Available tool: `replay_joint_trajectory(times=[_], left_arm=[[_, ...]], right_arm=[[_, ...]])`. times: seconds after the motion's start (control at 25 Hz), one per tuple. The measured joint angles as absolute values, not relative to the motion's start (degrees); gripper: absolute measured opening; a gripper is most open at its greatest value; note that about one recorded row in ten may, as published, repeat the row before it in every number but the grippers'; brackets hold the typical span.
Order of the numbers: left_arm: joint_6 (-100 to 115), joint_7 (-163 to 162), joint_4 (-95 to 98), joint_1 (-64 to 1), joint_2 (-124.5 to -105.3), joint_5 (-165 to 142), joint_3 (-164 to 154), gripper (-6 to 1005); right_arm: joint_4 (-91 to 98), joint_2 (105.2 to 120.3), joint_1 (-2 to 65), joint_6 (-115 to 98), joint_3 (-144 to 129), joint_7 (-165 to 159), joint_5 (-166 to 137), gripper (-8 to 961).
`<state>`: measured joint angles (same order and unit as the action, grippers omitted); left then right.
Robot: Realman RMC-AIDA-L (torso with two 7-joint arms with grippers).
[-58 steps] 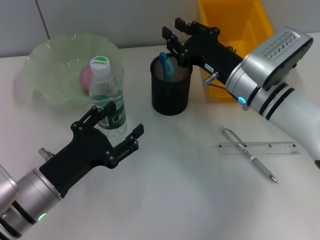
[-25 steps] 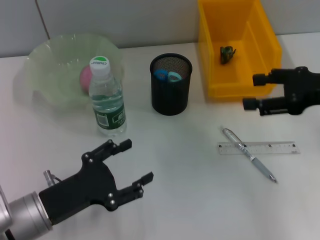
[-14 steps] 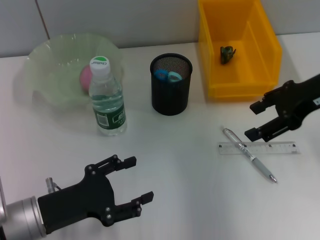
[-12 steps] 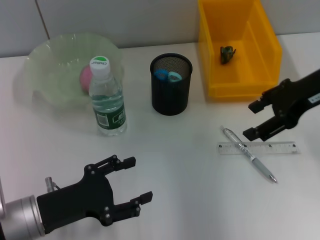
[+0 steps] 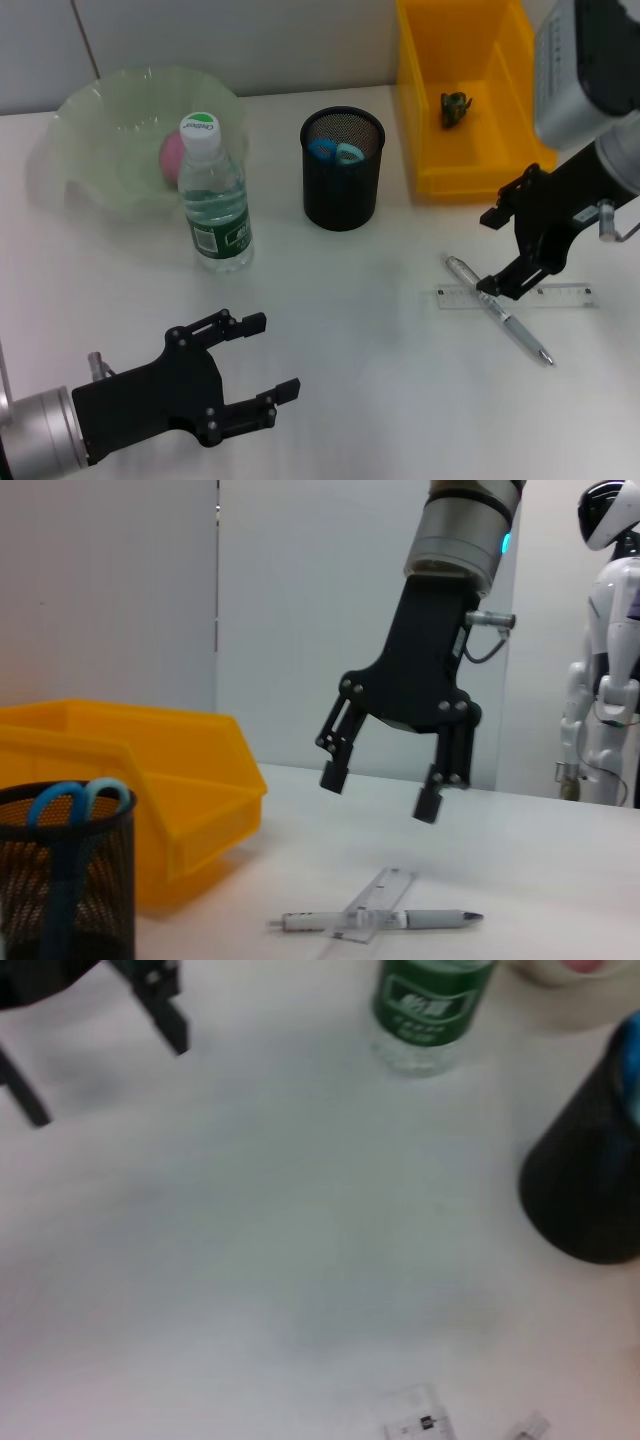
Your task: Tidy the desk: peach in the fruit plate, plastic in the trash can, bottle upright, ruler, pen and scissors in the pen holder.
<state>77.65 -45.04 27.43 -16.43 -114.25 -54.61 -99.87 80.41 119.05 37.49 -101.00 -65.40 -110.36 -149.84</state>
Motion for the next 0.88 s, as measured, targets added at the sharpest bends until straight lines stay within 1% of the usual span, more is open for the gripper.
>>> replay_joint_trajectory(times=[0.12,0.6,0.88], left_arm=[[77.50,-44.73,26.42,-16.54,-114.61,-54.74,-98.92,798],[76.84,-44.64,26.01,-16.70,-114.88,-54.84,-98.70,797],[76.81,-44.62,26.01,-16.71,-114.93,-54.85,-98.80,798]], right_arm=[[80.07,119.18,37.14,-100.37,-66.36,-108.97,-149.76,803],[71.03,119.22,36.50,-90.96,-71.82,-107.49,-150.04,796],[69.07,119.18,36.77,-88.04,-73.61,-107.49,-150.18,793]])
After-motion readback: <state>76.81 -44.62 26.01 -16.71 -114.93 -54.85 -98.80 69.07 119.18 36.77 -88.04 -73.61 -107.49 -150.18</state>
